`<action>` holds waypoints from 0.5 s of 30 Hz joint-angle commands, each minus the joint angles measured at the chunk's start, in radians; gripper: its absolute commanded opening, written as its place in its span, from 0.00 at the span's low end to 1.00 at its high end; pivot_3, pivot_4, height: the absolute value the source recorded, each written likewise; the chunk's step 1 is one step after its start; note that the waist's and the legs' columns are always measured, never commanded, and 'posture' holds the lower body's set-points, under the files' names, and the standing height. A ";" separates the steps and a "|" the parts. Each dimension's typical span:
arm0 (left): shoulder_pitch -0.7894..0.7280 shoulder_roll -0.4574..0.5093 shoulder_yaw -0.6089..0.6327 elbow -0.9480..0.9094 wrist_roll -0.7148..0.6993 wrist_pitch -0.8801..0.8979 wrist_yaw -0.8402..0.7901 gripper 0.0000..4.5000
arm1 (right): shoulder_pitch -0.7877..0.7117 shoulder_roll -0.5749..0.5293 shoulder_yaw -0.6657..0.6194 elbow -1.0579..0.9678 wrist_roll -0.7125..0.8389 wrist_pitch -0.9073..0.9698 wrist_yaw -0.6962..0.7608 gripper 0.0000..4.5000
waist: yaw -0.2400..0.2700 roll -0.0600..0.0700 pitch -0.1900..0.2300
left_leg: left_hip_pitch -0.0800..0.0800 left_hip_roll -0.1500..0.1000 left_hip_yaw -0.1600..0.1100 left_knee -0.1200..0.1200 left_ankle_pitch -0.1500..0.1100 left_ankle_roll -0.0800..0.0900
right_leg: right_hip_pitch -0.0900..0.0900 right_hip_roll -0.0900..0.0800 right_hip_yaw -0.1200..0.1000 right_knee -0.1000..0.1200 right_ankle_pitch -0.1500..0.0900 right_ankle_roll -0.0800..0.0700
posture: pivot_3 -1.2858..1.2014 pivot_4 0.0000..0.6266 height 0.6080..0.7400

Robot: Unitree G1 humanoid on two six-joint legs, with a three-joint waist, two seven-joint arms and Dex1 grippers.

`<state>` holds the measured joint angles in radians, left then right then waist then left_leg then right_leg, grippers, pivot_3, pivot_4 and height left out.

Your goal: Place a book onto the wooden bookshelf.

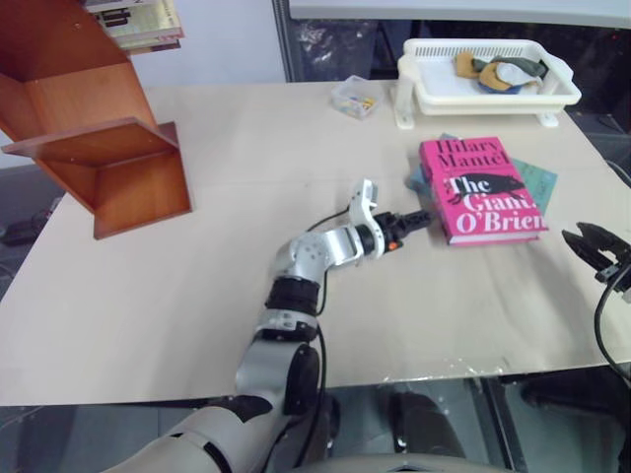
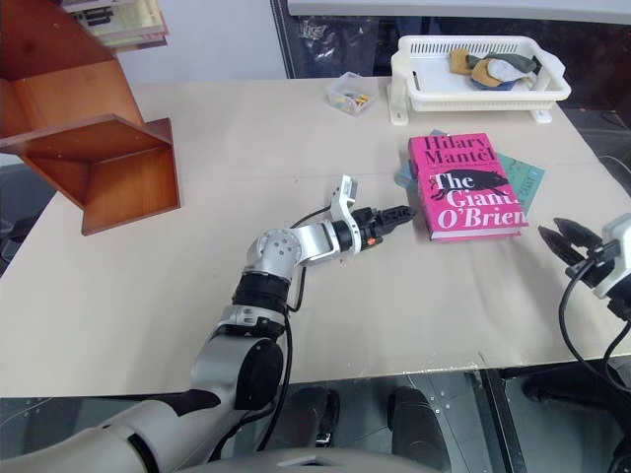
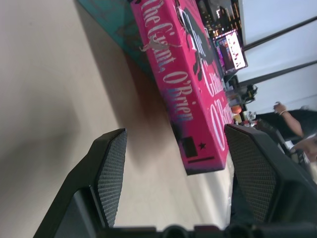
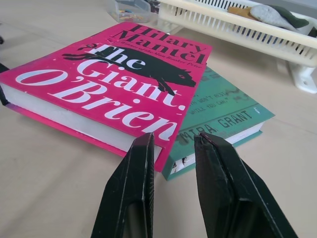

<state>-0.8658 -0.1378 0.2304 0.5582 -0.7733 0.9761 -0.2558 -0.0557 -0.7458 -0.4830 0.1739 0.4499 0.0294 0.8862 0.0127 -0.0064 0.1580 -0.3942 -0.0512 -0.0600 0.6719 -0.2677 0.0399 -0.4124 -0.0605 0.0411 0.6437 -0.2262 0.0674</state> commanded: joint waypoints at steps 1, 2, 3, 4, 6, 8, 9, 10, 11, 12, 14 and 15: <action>-0.083 -0.129 0.029 0.031 -0.053 -0.007 0.008 0.77 | 0.009 -0.014 -0.045 -0.039 0.011 -0.021 -0.011 0.29 | 0.000 0.000 0.000 | 0.000 0.000 0.000 0.000 0.000 0.000 | 0.000 0.000 0.000 0.000 0.000 0.000 | 0.52 0.24 1.00; -0.088 -0.131 0.033 0.041 -0.060 -0.008 0.010 0.77 | 0.011 -0.014 -0.046 -0.041 0.011 -0.021 -0.011 0.29 | 0.000 0.000 0.000 | 0.000 0.000 0.000 0.000 0.000 0.000 | 0.000 0.000 0.000 0.000 0.000 0.000 | 0.52 0.24 1.00; -0.093 -0.133 0.037 0.049 -0.066 -0.008 0.009 0.77 | 0.013 -0.015 -0.047 -0.043 0.011 -0.021 -0.012 0.29 | 0.000 0.000 0.000 | 0.000 0.000 0.000 0.000 0.000 0.000 | 0.000 0.000 0.000 0.000 0.000 0.000 | 0.52 0.24 1.00; -0.096 -0.137 0.041 0.054 -0.074 -0.007 0.010 0.77 | 0.016 -0.015 -0.049 -0.047 0.012 -0.020 -0.013 0.29 | 0.000 0.000 0.000 | 0.000 0.000 0.000 0.000 0.000 0.000 | 0.000 0.000 0.000 0.000 0.000 0.000 | 0.52 0.24 1.00; -0.101 -0.140 0.044 0.061 -0.087 -0.003 0.011 0.65 | 0.022 -0.016 -0.053 -0.052 0.012 -0.019 -0.016 0.28 | 0.000 0.000 0.000 | 0.000 0.000 0.000 0.000 0.000 0.000 | 0.000 0.000 0.000 0.000 0.000 0.000 | 0.52 0.24 1.00; -0.105 -0.137 0.037 0.062 -0.090 -0.002 0.011 0.50 | 0.027 -0.016 -0.056 -0.056 0.011 -0.018 -0.019 0.28 | 0.000 0.000 0.000 | 0.000 0.000 0.000 0.000 0.000 0.000 | 0.000 0.000 0.000 0.000 0.000 0.000 | 0.52 0.24 1.00; -0.106 -0.136 0.035 0.061 -0.093 -0.001 0.010 0.50 | 0.028 -0.017 -0.056 -0.057 0.012 -0.017 -0.020 0.28 | 0.000 0.000 0.000 | 0.000 0.000 0.000 0.000 0.000 0.000 | 0.000 0.000 0.000 0.000 0.000 0.000 | 0.52 0.24 1.00; -0.107 -0.136 0.034 0.060 -0.097 0.000 0.010 0.50 | 0.030 -0.018 -0.056 -0.058 0.012 -0.017 -0.020 0.28 | 0.000 0.000 0.000 | 0.000 0.000 0.000 0.000 0.000 0.000 | 0.000 0.000 0.000 0.000 0.000 0.000 | 0.52 0.24 1.00; -0.108 -0.136 0.034 0.060 -0.101 0.001 0.009 0.50 | 0.031 -0.019 -0.056 -0.058 0.012 -0.017 -0.021 0.28 | 0.000 0.000 0.000 | 0.000 0.000 0.000 0.000 0.000 0.000 | 0.000 0.000 0.000 0.000 0.000 0.000 | 0.52 0.24 1.00; -0.108 -0.136 0.035 0.060 -0.108 0.002 0.006 0.50 | 0.031 -0.019 -0.055 -0.058 0.012 -0.017 -0.023 0.28 | 0.000 0.000 0.000 | 0.000 0.000 0.000 0.000 0.000 0.000 | 0.000 0.000 0.000 0.000 0.000 0.000 | 0.52 0.24 1.00; -0.107 -0.136 0.035 0.059 -0.114 0.003 0.011 0.45 | 0.031 -0.018 -0.053 -0.060 0.012 -0.018 -0.025 0.28 | 0.000 0.000 0.000 | 0.000 0.000 0.000 0.000 0.000 0.000 | 0.000 0.000 0.000 0.000 0.000 0.000 | 0.52 0.24 1.00; -0.106 -0.135 0.034 0.057 -0.116 0.003 0.013 0.39 | 0.030 -0.017 -0.051 -0.060 0.011 -0.018 -0.026 0.28 | 0.000 0.000 0.000 | 0.000 0.000 0.000 0.000 0.000 0.000 | 0.000 0.000 0.000 0.000 0.000 0.000 | 0.52 0.24 1.00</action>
<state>-0.9028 -0.1398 0.2660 0.6242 -0.8663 0.9757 -0.2407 -0.0252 -0.7459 -0.4905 0.1522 0.4498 0.0293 0.8667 0.0131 -0.0064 0.1580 -0.3942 -0.0513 -0.0600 0.6719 -0.2677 0.0398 -0.4125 -0.0606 0.0412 0.6437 -0.2262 0.0673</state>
